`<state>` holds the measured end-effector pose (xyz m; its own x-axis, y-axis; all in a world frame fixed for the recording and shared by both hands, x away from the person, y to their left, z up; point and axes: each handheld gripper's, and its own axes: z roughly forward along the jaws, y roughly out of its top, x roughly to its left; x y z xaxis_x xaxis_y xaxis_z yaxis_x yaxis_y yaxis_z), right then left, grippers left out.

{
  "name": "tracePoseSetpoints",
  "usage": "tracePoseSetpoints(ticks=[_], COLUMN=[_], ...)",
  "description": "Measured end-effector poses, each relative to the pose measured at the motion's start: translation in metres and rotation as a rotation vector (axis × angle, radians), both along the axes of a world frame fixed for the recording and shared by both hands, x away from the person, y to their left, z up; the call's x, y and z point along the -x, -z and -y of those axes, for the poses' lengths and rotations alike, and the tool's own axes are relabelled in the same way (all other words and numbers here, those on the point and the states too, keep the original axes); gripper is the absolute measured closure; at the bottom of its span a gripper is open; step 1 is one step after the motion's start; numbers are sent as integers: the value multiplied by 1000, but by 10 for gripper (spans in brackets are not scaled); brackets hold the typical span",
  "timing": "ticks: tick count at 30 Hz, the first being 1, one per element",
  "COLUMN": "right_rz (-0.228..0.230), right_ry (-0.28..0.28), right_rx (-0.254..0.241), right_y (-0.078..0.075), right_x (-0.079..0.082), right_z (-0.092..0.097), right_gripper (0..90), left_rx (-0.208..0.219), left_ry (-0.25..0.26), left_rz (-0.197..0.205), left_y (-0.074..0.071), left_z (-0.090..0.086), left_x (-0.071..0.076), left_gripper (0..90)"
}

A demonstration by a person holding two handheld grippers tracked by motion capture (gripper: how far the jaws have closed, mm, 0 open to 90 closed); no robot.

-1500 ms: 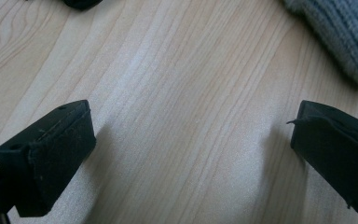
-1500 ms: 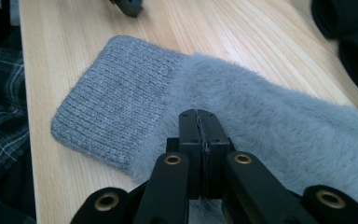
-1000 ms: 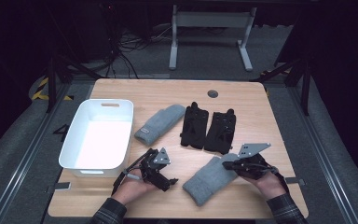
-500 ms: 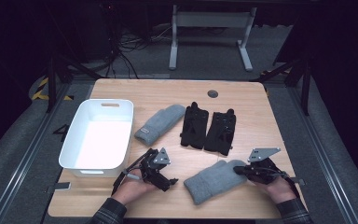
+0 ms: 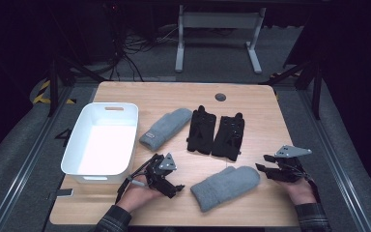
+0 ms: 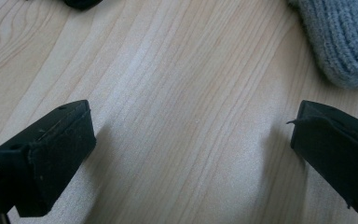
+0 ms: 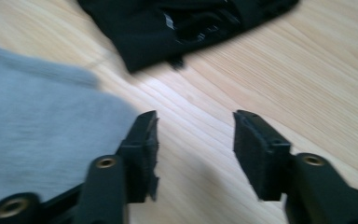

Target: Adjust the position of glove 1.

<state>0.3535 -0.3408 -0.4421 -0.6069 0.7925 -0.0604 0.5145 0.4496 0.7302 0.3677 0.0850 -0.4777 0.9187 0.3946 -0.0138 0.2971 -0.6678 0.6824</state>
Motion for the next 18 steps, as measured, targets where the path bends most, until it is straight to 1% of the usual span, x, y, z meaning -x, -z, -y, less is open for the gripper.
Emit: tracePoseSetpoints(ticks=[1, 3, 4, 5, 6, 7, 9, 10, 12, 14, 16, 18], right_rz=[3, -6, -7, -6, -8, -8, -9, -6, -9, -11, -11, -7], right_ry=[29, 70, 92, 103, 130, 130, 142, 145, 142, 139, 135, 131], right_rx=[10, 4, -4, -12, -27, -27, -32, -16, -9, -26, -41, -35], right_y=[2, 7, 9, 10, 14, 14, 18, 19, 21, 23, 24, 26], right_x=[-2, -6, -8, -8, -10, -10, -10, -10, -11, -11, -11, -11], right_z=[3, 10, 13, 16, 21, 21, 22, 22, 21, 22, 22, 20], right_gripper=[420, 367, 356, 341, 331, 331, 302, 285, 264, 250, 198, 167], left_rx=[0, 0, 0, -1, 0, 0, -1, -1, -1, -1, 1, 4], left_ry=[0, 0, 0, 1, 0, 0, 0, 0, -2, -3, -6, -15], left_rz=[0, 0, 0, 0, 0, 0, 0, 0, -1, 0, -1, -9], left_y=[0, 0, 0, 0, 0, 0, 0, 0, 0, 0, 0, 0], left_z=[0, 0, 0, 0, 0, 0, 0, 0, 0, 0, 0, 1], left_x=[0, 0, 0, 0, 0, 0, 0, 0, 0, 0, 0, 1], left_gripper=[1, 1, 1, 1, 1, 1, 1, 1, 2, 2, 2, 3])
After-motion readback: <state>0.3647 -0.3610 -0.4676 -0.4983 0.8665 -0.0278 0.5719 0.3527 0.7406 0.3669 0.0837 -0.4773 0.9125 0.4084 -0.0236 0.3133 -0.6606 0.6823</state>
